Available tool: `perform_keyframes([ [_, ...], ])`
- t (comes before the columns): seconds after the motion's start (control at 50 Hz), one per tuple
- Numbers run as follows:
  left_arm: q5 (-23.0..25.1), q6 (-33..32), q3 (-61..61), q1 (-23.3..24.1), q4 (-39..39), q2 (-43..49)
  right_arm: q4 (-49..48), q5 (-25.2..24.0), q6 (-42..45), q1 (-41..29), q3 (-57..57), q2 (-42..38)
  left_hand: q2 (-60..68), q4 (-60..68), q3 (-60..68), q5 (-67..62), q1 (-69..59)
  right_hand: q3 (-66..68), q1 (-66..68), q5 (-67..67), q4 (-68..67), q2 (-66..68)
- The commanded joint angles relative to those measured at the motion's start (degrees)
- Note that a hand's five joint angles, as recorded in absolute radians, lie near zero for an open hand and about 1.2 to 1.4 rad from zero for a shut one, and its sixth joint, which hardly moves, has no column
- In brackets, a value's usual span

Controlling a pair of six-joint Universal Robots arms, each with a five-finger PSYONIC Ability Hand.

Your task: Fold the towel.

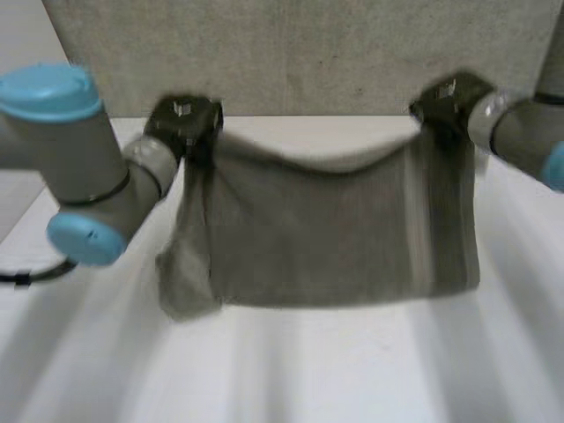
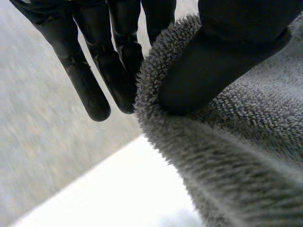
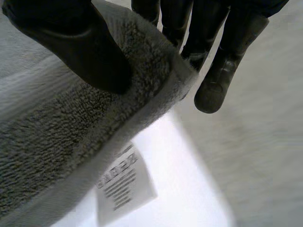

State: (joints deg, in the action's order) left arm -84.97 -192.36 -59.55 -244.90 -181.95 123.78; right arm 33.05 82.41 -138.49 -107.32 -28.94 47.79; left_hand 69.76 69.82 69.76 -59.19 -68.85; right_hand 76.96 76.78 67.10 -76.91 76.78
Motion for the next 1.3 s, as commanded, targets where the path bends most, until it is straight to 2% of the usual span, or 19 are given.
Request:
perform_keyframes([
  [0.02,-0.7,0.8,17.7,0.0,-7.6,0.0,-17.5,5.6,-4.9,-1.9,24.0,-3.1,10.2,10.2,10.2,-10.8,-11.2,3.0,3.2,2.9,-3.1,3.2],
  [0.08,-0.8,0.8,18.4,0.0,-13.2,-4.1,-21.5,5.7,-7.1,-2.2,23.6,0.2,10.2,10.2,10.2,-10.8,-11.2,3.0,3.2,2.9,-3.1,3.2],
  [0.18,-1.9,0.8,12.6,-0.3,-17.0,-9.0,-19.7,4.2,-7.2,-2.3,14.5,5.3,10.2,10.2,10.2,-10.8,-11.2,3.0,3.2,2.9,-3.1,3.2],
  [0.32,-2.7,0.9,-7.8,-2.2,-17.6,-13.2,-16.3,0.5,-7.3,-2.3,-3.0,10.5,10.2,10.2,10.2,-10.8,-11.2,3.0,3.2,2.9,-3.1,3.2],
  [0.42,-2.7,0.9,-20.0,-2.2,-19.1,-13.0,-16.8,-0.1,-7.1,-1.8,-20.5,12.5,10.2,10.2,10.2,-10.8,-11.2,3.0,3.2,2.9,-3.1,3.2],
  [0.48,-2.6,0.6,-27.4,-2.2,-21.1,-12.2,-17.1,-0.1,-7.1,-1.8,-24.8,12.8,10.2,10.2,10.2,-10.8,-11.2,3.0,3.2,2.9,-3.1,3.2],
  [0.58,-2.4,0.0,-36.6,-2.2,-26.1,-8.3,-23.6,-3.0,-7.0,-1.6,-41.2,12.3,10.2,10.2,10.2,-10.8,-11.2,3.0,3.2,2.9,-3.1,3.2],
  [0.76,-2.4,0.1,-43.5,-2.0,-27.8,-5.5,-30.9,-3.2,-5.1,-1.6,-54.2,12.3,7.9,7.8,7.9,-8.5,-8.8,3.0,3.2,2.9,-3.1,3.2],
  [0.8,-2.4,0.1,-45.3,-1.8,-26.3,-8.1,-30.9,-3.6,-5.0,-1.5,-57.4,14.0,-8.0,-8.0,-8.0,7.4,7.1,3.0,3.2,2.9,-3.1,3.2],
  [0.82,-2.4,0.1,-45.3,-1.8,-26.3,-8.1,-30.9,-3.6,-5.0,-1.5,-57.4,14.0,-8.1,-8.1,-8.1,7.5,7.2,3.0,3.2,2.9,-3.1,3.2],
  [0.86,-2.2,0.1,-46.4,-1.7,-23.6,-12.6,-31.5,-3.9,-4.9,-1.5,-60.2,16.6,-31.9,-31.9,-31.9,31.3,30.9,3.0,3.2,2.9,-3.1,3.2],
  [0.92,-2.2,0.1,-46.6,-1.7,-22.0,-14.6,-31.7,-3.9,-4.9,-1.1,-61.2,17.8,-38.5,-38.6,-38.5,37.9,37.6,3.0,3.2,2.9,-3.1,3.2],
  [0.96,-2.0,0.1,-46.5,-2.1,-18.8,-17.9,-33.0,-4.0,-5.0,1.4,-63.2,19.9,-54.6,-54.6,-54.6,54.0,53.7,3.0,3.2,2.9,-3.1,3.2],
  [0.98,-1.9,0.1,-46.5,-2.1,-18.8,-17.9,-33.0,-4.0,-5.0,1.4,-63.3,19.9,-54.7,-54.7,-54.7,54.1,53.8,3.0,3.2,2.9,-3.1,3.2],
  [1.0,-1.4,0.1,-46.0,-2.1,-17.6,-19.2,-34.0,-4.0,-5.1,3.1,-64.5,21.2,-59.3,-59.4,-59.3,58.8,58.4,3.0,3.2,2.9,-3.1,3.2],
  [1.1,2.0,0.1,-45.0,-3.9,-17.1,-22.5,-38.0,-4.1,-5.3,6.2,-67.4,22.6,-59.4,-59.4,-59.4,58.8,58.5,3.0,3.2,2.9,-3.1,3.2],
  [1.16,5.7,0.1,-43.9,-7.7,-16.8,-23.1,-39.7,-4.1,-5.3,7.0,-68.6,22.3,-59.0,-59.1,-59.0,58.5,58.1,3.0,3.2,2.9,-3.1,3.2],
  [1.2,10.3,0.2,-42.2,-11.0,-16.6,-22.5,-41.6,-4.8,-5.4,7.9,-69.6,21.5,-56.7,-56.8,-56.7,56.1,55.8,3.0,3.2,2.9,-3.1,3.2],
  [1.3,15.9,0.4,-37.6,-11.9,-15.6,-18.1,-42.4,-5.8,-5.2,8.0,-70.1,19.7,-51.8,-51.9,-51.8,51.2,50.9,3.0,3.2,2.9,-3.1,3.2],
])
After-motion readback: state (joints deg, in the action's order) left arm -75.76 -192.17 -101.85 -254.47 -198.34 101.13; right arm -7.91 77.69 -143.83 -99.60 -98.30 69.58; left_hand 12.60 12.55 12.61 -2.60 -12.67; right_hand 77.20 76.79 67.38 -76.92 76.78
